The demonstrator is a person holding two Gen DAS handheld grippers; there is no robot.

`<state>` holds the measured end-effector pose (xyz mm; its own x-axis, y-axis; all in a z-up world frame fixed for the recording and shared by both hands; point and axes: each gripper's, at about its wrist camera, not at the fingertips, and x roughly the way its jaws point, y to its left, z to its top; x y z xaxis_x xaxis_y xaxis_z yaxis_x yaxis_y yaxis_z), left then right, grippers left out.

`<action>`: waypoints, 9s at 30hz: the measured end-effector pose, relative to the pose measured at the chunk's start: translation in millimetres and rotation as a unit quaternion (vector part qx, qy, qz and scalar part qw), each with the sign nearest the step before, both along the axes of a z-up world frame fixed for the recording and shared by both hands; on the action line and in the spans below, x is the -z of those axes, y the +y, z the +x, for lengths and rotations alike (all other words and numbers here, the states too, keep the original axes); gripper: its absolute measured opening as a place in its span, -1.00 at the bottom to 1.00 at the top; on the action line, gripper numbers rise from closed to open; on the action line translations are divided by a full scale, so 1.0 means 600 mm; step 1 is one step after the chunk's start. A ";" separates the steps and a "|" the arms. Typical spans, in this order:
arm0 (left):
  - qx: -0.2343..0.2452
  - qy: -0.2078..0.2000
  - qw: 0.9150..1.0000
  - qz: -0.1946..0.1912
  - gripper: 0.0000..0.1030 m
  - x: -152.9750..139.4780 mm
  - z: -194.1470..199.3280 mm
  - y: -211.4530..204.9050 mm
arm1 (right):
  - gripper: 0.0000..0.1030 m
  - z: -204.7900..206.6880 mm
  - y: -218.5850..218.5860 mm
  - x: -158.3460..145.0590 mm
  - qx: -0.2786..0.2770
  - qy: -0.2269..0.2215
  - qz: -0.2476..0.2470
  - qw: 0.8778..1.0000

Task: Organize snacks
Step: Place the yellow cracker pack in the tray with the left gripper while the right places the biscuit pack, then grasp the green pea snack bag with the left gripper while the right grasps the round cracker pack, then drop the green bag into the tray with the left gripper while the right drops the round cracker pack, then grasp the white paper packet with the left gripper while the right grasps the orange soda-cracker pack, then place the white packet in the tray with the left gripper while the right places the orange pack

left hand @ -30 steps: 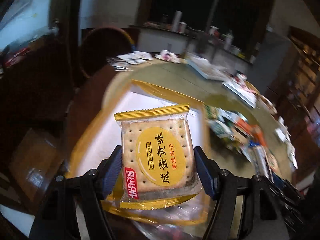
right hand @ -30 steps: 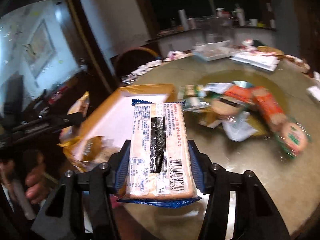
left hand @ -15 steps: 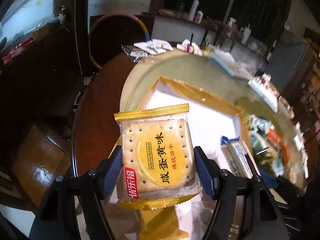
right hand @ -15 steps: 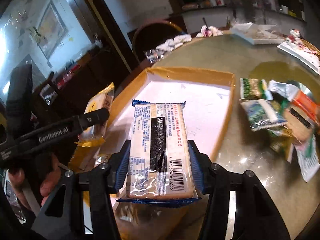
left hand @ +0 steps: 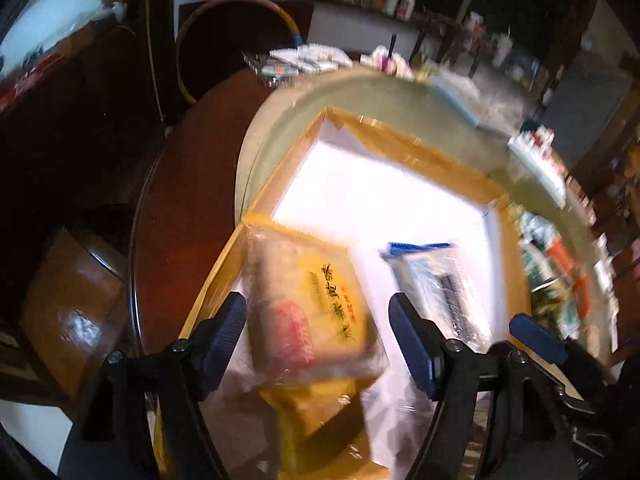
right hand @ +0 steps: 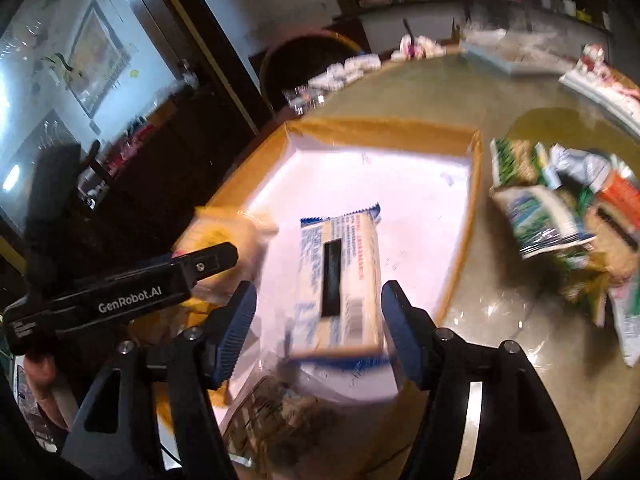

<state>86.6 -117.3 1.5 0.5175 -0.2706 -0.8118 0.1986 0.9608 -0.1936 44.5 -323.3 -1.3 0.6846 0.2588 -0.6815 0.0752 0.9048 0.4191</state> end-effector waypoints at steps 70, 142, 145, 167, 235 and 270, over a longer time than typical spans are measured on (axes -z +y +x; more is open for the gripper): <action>0.129 0.107 0.986 0.012 -0.28 0.057 -0.093 -0.383 | 0.49 -0.352 -0.322 0.091 0.255 0.069 -0.045 0.963; 0.027 -0.076 0.994 0.080 -0.24 -0.001 0.039 -0.073 | 0.49 0.065 -0.029 0.020 -0.003 0.016 -0.045 0.999; 0.025 -0.073 0.993 0.093 0.00 0.006 0.042 -0.076 | 0.53 0.069 -0.027 0.019 -0.003 0.024 -0.044 0.999; 0.106 -0.066 0.990 -0.068 0.55 -0.074 -0.159 -0.160 | 0.59 -0.238 -0.206 -0.035 0.137 -0.074 0.019 0.988; 0.231 0.022 0.971 -0.061 -0.34 0.012 -0.285 -0.273 | 0.11 -0.332 -0.290 0.079 0.228 0.066 -0.054 0.970; -0.004 -0.017 0.995 -0.103 -0.34 -0.008 -0.058 0.060 | 0.11 0.004 0.049 0.015 -0.055 0.012 -0.049 0.997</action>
